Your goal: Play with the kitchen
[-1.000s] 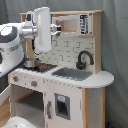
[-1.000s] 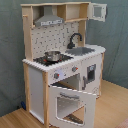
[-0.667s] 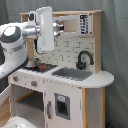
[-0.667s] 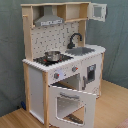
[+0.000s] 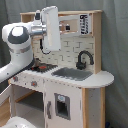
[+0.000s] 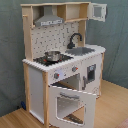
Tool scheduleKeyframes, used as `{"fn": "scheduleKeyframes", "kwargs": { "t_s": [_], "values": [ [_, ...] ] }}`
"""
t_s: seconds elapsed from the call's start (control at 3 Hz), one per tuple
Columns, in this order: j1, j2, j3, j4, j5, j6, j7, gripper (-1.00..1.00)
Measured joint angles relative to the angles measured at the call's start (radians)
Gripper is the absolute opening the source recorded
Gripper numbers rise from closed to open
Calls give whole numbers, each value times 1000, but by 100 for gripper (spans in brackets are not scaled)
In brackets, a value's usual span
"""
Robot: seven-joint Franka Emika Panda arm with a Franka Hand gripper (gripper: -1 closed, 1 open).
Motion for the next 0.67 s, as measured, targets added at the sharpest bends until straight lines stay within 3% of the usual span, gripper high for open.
{"fn": "scheduleKeyframes", "kwargs": {
  "t_s": [0.67],
  "values": [
    [-1,74,-74,-9,-22,169,-47,-100]
  ]
}}
